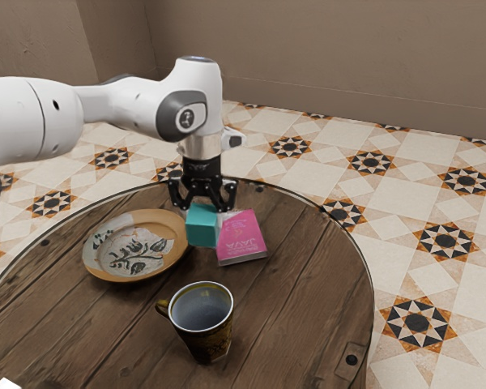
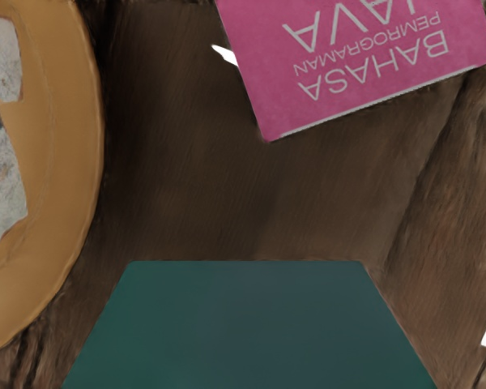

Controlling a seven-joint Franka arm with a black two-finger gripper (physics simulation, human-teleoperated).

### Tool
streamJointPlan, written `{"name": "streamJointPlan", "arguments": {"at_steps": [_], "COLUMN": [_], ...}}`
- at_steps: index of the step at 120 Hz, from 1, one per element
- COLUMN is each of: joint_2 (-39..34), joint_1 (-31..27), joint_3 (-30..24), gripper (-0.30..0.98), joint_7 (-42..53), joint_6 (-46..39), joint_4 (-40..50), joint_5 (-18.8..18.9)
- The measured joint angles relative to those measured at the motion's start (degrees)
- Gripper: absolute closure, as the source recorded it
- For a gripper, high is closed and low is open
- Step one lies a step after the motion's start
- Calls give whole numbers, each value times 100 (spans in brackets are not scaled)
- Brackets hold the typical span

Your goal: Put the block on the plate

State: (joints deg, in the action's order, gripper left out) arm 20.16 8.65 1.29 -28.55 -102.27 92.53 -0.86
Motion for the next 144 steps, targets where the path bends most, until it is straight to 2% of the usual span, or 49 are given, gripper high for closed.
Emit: {"name": "streamJointPlan", "arguments": {"at_steps": [38, 80, 106, 131, 144], "joint_2": [52, 353, 687, 934, 979], "joint_1": [-1062, -1755, -2072, -2114, -2114], "joint_3": [-49, -59, -59, -40, -31], "gripper": [30, 30, 30, 30, 21], "joint_7": [125, 335, 451, 545, 598], "joint_6": [138, 163, 101, -19, -104], "joint_4": [99, 179, 173, 124, 119], "joint_5": [147, 206, 273, 290, 286]}}
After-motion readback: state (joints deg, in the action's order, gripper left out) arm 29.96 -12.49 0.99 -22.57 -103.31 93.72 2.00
